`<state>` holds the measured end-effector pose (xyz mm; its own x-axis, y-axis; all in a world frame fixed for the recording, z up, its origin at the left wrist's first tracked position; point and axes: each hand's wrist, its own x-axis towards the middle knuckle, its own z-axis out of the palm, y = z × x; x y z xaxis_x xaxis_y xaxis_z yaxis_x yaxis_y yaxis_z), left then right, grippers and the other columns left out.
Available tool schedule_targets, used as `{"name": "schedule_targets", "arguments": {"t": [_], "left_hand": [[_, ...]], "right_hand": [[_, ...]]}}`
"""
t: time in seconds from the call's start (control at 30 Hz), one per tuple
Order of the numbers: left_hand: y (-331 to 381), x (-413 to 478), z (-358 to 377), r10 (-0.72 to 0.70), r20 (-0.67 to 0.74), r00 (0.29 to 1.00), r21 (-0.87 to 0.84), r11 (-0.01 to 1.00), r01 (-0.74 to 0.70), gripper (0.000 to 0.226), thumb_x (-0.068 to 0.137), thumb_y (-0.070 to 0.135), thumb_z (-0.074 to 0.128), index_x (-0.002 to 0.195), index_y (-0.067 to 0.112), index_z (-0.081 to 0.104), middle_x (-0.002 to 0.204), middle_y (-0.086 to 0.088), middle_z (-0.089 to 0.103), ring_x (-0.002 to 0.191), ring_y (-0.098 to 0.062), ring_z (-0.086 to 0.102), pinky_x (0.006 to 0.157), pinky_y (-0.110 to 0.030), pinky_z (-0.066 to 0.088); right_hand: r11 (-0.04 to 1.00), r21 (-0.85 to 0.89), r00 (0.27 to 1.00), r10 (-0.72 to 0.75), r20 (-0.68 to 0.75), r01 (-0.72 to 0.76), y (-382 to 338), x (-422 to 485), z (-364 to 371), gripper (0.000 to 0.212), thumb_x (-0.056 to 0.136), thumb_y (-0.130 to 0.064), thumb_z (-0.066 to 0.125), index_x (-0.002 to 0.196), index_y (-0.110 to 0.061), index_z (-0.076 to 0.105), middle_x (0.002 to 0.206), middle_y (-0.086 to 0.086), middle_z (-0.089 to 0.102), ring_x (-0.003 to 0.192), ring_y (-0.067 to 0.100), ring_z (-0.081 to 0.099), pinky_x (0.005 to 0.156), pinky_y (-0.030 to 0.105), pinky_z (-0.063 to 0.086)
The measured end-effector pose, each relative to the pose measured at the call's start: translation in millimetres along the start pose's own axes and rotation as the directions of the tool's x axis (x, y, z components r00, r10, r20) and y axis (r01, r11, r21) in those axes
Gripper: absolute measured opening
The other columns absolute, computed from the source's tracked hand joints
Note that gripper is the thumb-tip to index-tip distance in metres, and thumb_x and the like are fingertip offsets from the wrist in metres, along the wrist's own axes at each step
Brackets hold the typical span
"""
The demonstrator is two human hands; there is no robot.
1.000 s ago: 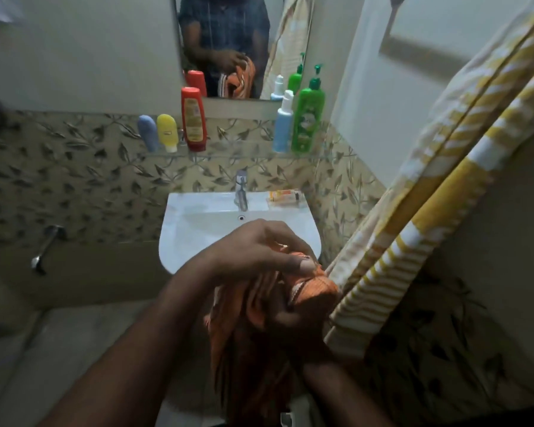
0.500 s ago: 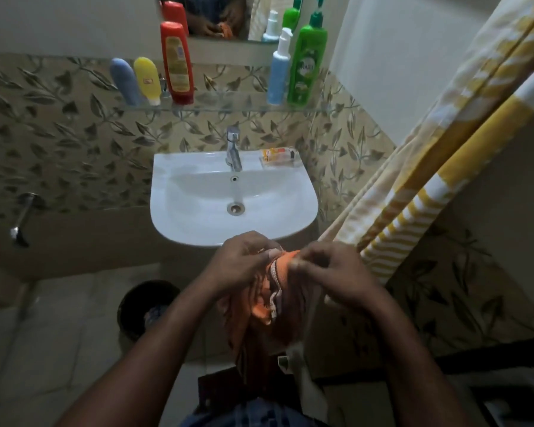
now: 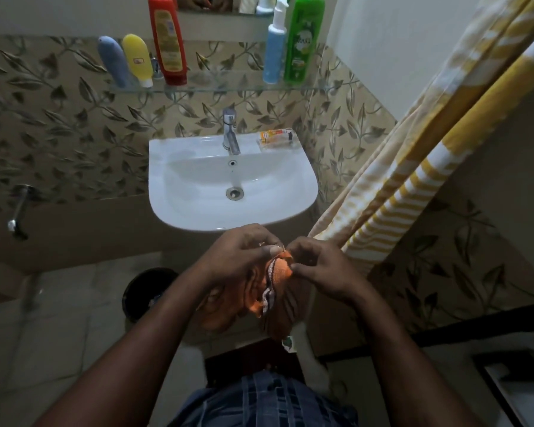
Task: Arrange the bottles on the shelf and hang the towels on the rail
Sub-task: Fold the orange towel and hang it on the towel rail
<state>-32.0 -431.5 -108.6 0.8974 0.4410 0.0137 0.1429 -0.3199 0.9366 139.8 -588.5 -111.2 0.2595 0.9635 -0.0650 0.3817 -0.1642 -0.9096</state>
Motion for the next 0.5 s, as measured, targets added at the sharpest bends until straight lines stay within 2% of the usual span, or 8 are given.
{"name": "schedule_targets", "arguments": {"t": [0.1,0.2,0.23,0.3,0.37,0.43,0.5], "left_hand": [[-8,-12,-7,0.006,-0.021,1.000,-0.021,1.000,-0.006,0.023,0.085,0.056,0.067,0.096,0.038,0.078,0.106,0.005,0.074,0.105,-0.015,0.071,0.098,-0.049,0.056],[-16,-16,-6,-0.005,-0.010,1.000,-0.049,0.999,0.004,0.020,0.084,0.057,0.068,0.089,0.040,0.076,0.103,0.005,0.074,0.101,-0.014,0.071,0.094,-0.042,0.054],[-19,-16,-4,-0.009,-0.003,1.000,-0.049,0.999,0.009,0.020,0.084,0.057,0.067,0.088,0.040,0.075,0.102,0.006,0.073,0.100,-0.012,0.070,0.093,-0.040,0.054],[-24,-15,-2,-0.025,-0.007,1.000,-0.062,0.998,0.025,0.022,0.086,0.058,0.065,0.087,0.038,0.073,0.098,0.007,0.071,0.095,-0.010,0.068,0.089,-0.039,0.053],[-26,-14,-2,-0.035,-0.005,0.999,-0.074,0.997,0.035,0.023,0.086,0.058,0.062,0.085,0.037,0.072,0.093,0.009,0.069,0.090,-0.009,0.066,0.086,-0.037,0.052],[-26,-14,-2,-0.034,-0.007,0.999,-0.090,0.995,0.033,0.024,0.085,0.057,0.062,0.084,0.036,0.072,0.091,0.013,0.069,0.089,-0.007,0.066,0.084,-0.031,0.051],[-25,-15,-3,-0.050,-0.017,0.999,-0.132,0.990,0.047,0.029,0.083,0.057,0.061,0.084,0.029,0.072,0.090,0.014,0.070,0.089,-0.007,0.067,0.084,-0.029,0.052]], "right_hand": [[0.983,0.185,1.000,0.015,0.010,-0.017,-8,-3,11,0.017,0.078,-0.021,0.084,0.080,-0.024,0.067,0.084,-0.002,0.068,0.081,0.017,0.066,0.077,0.035,0.053],[0.920,0.392,0.997,-0.009,0.073,-0.021,-11,-5,7,0.022,0.078,-0.018,0.083,0.083,-0.013,0.063,0.090,0.014,0.068,0.083,0.027,0.064,0.076,0.038,0.052],[0.912,0.409,0.993,-0.011,0.113,-0.036,-12,-4,8,0.023,0.080,-0.016,0.082,0.085,-0.011,0.061,0.090,0.017,0.066,0.084,0.029,0.062,0.076,0.039,0.050],[0.900,0.429,0.989,0.008,0.151,-0.073,-11,-2,12,0.018,0.085,-0.013,0.077,0.089,-0.011,0.059,0.083,0.008,0.065,0.078,0.021,0.060,0.070,0.031,0.048],[0.902,0.422,0.995,0.062,0.084,-0.092,-12,-2,15,0.009,0.089,-0.017,0.071,0.089,-0.013,0.063,0.075,-0.004,0.062,0.067,0.009,0.054,0.061,0.023,0.043],[0.920,0.373,0.992,0.120,0.028,-0.122,-7,-2,12,0.010,0.088,-0.023,0.073,0.087,-0.015,0.066,0.072,-0.004,0.060,0.063,0.008,0.051,0.057,0.022,0.040],[0.943,0.294,0.988,0.154,0.032,-0.156,-1,-3,5,0.015,0.083,-0.024,0.078,0.086,-0.014,0.067,0.073,-0.004,0.063,0.064,0.007,0.055,0.057,0.022,0.043]]}}
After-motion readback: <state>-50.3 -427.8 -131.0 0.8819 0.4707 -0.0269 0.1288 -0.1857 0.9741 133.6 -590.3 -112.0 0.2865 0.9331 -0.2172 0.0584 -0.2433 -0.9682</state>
